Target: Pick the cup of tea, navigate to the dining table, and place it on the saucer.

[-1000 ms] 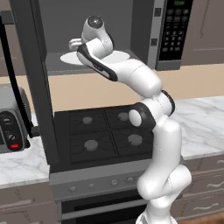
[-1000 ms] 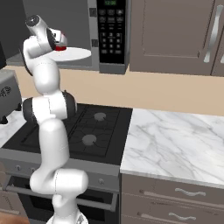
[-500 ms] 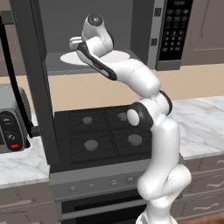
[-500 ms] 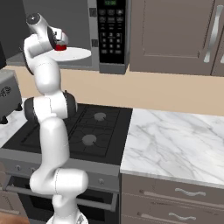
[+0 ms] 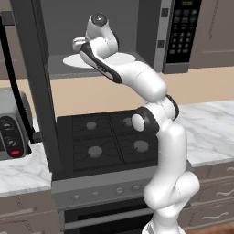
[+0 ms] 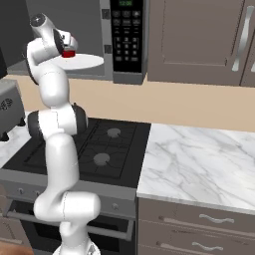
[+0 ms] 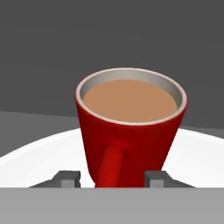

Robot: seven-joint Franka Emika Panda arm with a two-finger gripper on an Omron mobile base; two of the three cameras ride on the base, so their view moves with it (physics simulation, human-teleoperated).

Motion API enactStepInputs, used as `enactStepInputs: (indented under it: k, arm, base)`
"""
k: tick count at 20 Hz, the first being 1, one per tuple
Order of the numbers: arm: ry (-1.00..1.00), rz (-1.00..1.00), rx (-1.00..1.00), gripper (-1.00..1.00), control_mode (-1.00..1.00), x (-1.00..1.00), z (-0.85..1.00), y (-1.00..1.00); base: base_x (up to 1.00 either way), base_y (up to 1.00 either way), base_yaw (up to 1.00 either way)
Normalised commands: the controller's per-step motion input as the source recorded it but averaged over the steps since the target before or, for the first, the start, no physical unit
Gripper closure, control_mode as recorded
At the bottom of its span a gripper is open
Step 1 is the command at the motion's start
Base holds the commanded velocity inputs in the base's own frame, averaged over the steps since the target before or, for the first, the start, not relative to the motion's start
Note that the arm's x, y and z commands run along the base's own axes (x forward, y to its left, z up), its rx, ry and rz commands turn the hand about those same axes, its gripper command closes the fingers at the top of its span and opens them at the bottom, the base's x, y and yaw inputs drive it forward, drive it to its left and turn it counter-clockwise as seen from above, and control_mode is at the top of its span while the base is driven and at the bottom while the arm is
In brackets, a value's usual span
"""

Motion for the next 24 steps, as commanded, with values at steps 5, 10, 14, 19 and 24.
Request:
enactStepInputs:
  k: [5,10,14,19,24]
  arm:
    - [0.0,0.0,0.0,1.0,-1.0,0.0,0.0,0.0]
    - [0.0,0.0,0.0,1.0,-1.0,-0.02,0.0,-0.06]
    - [-0.05,0.0,0.0,1.0,-1.0,-0.51,0.0,-0.25]
    - [-0.09,0.0,0.0,1.0,-1.0,-0.93,-0.08,-0.3]
    - [-0.08,0.0,0.0,1.0,-1.0,-0.63,-0.07,-0.18]
  base:
    - [0.0,0.0,0.0]
    - [0.0,0.0,0.0]
    - [0.0,0.0,0.0]
    - [0.0,0.0,0.0]
    - [0.0,0.0,0.0]
